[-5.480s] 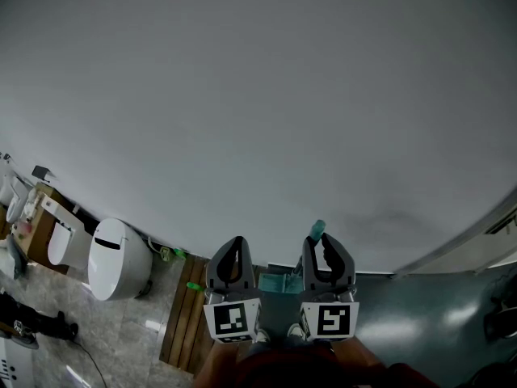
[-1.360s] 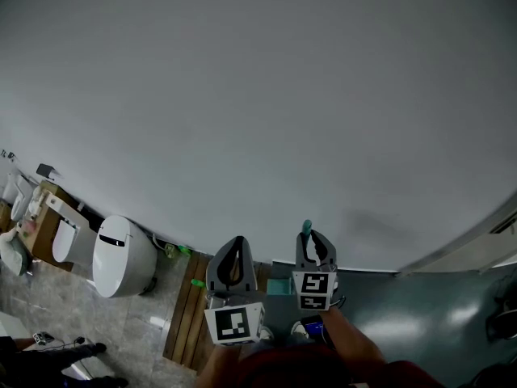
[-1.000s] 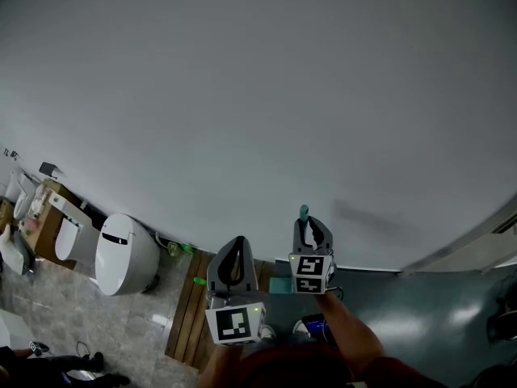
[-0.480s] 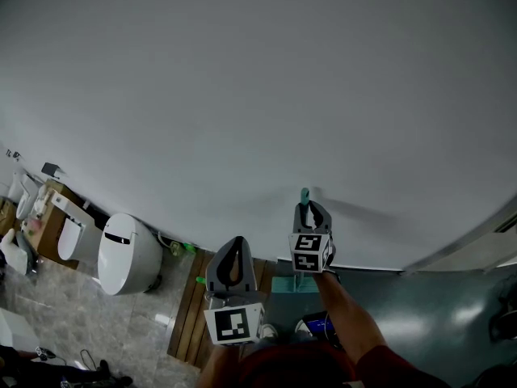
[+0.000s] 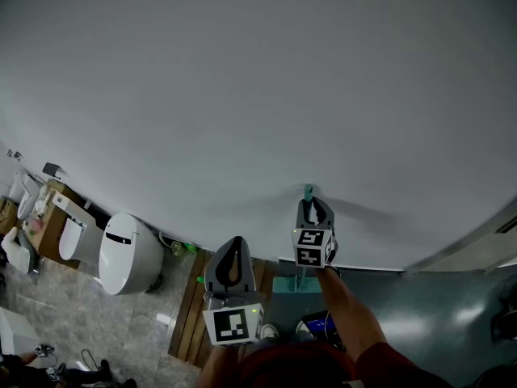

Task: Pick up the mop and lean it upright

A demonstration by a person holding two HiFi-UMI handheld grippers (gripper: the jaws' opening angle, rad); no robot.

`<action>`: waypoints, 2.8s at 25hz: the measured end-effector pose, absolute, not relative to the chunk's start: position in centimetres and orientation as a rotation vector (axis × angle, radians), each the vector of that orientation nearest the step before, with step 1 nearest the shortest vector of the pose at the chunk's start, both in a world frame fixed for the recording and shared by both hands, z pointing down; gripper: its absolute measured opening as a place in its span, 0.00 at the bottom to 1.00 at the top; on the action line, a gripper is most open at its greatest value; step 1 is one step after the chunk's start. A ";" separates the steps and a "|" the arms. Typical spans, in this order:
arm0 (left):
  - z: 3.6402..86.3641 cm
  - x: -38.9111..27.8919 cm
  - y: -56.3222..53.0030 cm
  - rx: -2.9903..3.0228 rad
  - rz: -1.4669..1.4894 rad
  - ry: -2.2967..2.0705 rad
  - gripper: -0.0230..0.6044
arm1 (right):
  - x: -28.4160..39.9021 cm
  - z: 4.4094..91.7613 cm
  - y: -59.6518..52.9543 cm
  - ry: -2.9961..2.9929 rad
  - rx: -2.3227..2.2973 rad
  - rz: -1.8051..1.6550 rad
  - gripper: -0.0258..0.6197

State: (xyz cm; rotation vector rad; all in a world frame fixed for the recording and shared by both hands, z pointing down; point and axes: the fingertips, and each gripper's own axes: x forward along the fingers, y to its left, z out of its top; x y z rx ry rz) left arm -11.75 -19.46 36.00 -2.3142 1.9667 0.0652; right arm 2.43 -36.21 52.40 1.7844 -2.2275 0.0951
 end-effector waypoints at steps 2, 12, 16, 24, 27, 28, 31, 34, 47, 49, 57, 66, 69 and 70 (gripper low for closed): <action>36.1 -11.8 -19.5 -2.314 0.067 1.965 0.06 | 2.4 52.5 -36.2 -2.225 1.783 0.088 0.21; 36.3 -11.8 -19.2 -2.314 0.055 1.973 0.06 | 1.9 52.2 -36.2 -2.264 1.736 0.107 0.34; 36.7 -11.3 -19.1 -2.315 0.058 1.971 0.06 | 1.8 52.6 -35.8 -2.276 1.732 0.113 0.35; 36.9 -11.6 -18.8 -2.311 0.062 1.972 0.06 | 2.2 52.2 -35.0 -2.272 1.764 0.098 0.36; 37.0 -11.2 -18.9 -2.317 0.065 1.975 0.06 | 2.6 51.3 -34.2 -2.301 1.776 0.104 0.36; 37.1 -11.1 -19.1 -2.321 0.075 1.978 0.06 | 2.6 50.9 -33.9 -2.309 1.779 0.103 0.36; 37.5 -10.9 -19.7 -2.327 0.093 1.978 0.06 | 2.7 49.7 -33.3 -2.335 1.788 0.078 0.36; 37.4 -10.6 -20.1 -2.337 0.072 1.970 0.06 | 2.4 48.7 -32.2 -2.369 1.789 0.047 0.36; 38.3 -10.8 -20.4 -2.354 0.082 1.938 0.06 | 2.2 43.0 -24.1 -2.512 1.811 -0.034 0.35; 37.7 -10.7 -20.2 -2.356 0.074 1.934 0.06 | 2.2 42.4 -23.3 -2.523 1.808 -0.031 0.35; 37.8 -10.6 -19.9 -2.361 0.046 1.927 0.06 | 2.6 41.8 -22.0 -2.542 1.796 -0.003 0.35; 37.4 -10.2 -19.5 -2.359 0.054 1.928 0.06 | 2.7 39.1 -20.9 -2.601 1.824 -0.111 0.19; 37.4 -9.9 -19.6 -2.376 0.089 1.930 0.06 | 2.6 38.4 -20.5 -2.616 1.828 -0.115 0.13; 37.5 -9.8 -19.6 -2.377 0.090 1.930 0.06 | 2.7 38.3 -20.4 -2.623 1.827 -0.123 0.12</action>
